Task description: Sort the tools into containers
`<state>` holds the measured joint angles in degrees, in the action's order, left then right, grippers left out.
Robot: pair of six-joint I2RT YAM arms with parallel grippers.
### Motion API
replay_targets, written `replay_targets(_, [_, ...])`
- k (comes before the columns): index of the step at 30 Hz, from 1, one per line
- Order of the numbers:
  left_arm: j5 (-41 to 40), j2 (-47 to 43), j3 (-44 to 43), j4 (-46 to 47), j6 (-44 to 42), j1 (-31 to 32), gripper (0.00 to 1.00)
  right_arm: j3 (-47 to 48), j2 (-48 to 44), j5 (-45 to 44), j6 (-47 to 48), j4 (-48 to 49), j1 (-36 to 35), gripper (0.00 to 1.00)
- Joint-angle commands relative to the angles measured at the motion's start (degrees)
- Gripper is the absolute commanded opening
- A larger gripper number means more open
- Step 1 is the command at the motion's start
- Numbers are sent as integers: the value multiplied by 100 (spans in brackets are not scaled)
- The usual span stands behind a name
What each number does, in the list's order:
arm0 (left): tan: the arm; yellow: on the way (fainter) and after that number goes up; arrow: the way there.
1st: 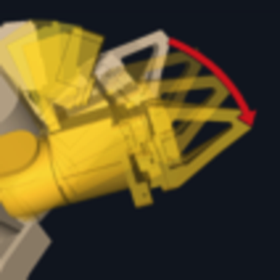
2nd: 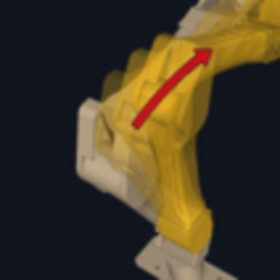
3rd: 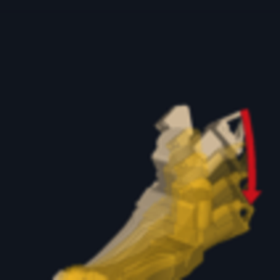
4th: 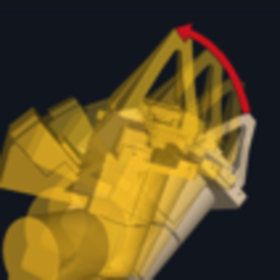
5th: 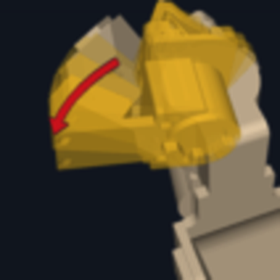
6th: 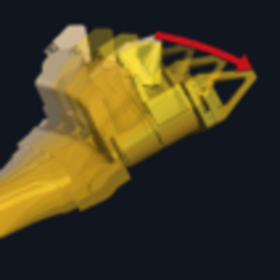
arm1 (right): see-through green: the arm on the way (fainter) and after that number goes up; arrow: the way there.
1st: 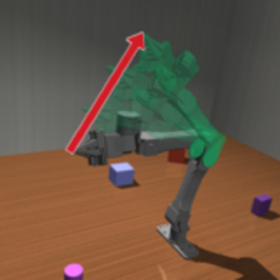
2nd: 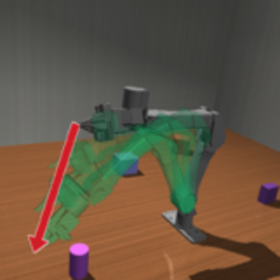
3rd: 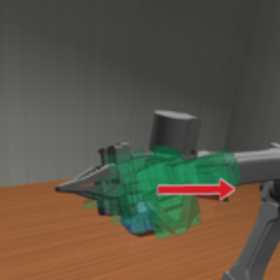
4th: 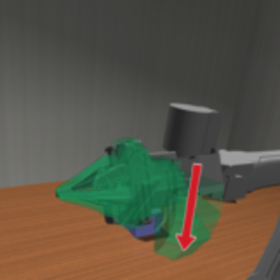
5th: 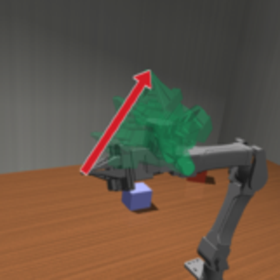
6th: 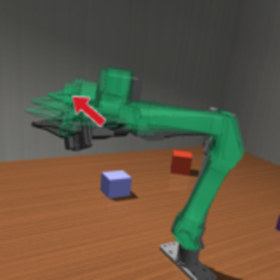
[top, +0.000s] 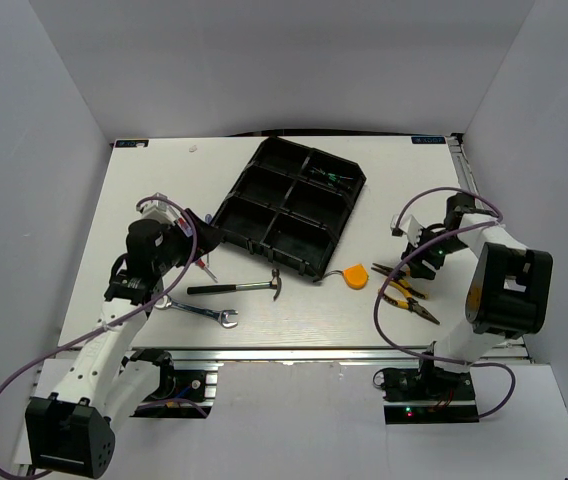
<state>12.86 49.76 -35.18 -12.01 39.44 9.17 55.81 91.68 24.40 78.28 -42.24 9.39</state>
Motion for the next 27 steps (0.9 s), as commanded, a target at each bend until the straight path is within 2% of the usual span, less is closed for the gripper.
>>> replay_targets(1, [-38, -212, 29, -117, 55, -29, 98, 430, 288, -67, 213, 189, 46, 71])
replay_targets(8, [-91, -256, -42, -223, 38, -20, 98, 563, 799, -85, 758, -231, 37, 60])
replay_targets(16, [-74, -186, -94, -240, 64, -29, 98, 307, 754, 38, 882, -109, 37, 57])
replay_targets(19, [-30, -124, -147, -232, 64, -29, 98, 482, 1044, 56, 794, -109, 37, 48])
replay_targets(23, [-21, -89, -182, -249, 64, -29, 98, 694, 1396, -32, 627, -153, 37, 24])
replay_targets(27, [-82, -168, -147, -302, 90, -20, 98, 808, 1476, -32, 636, -118, 98, 17])
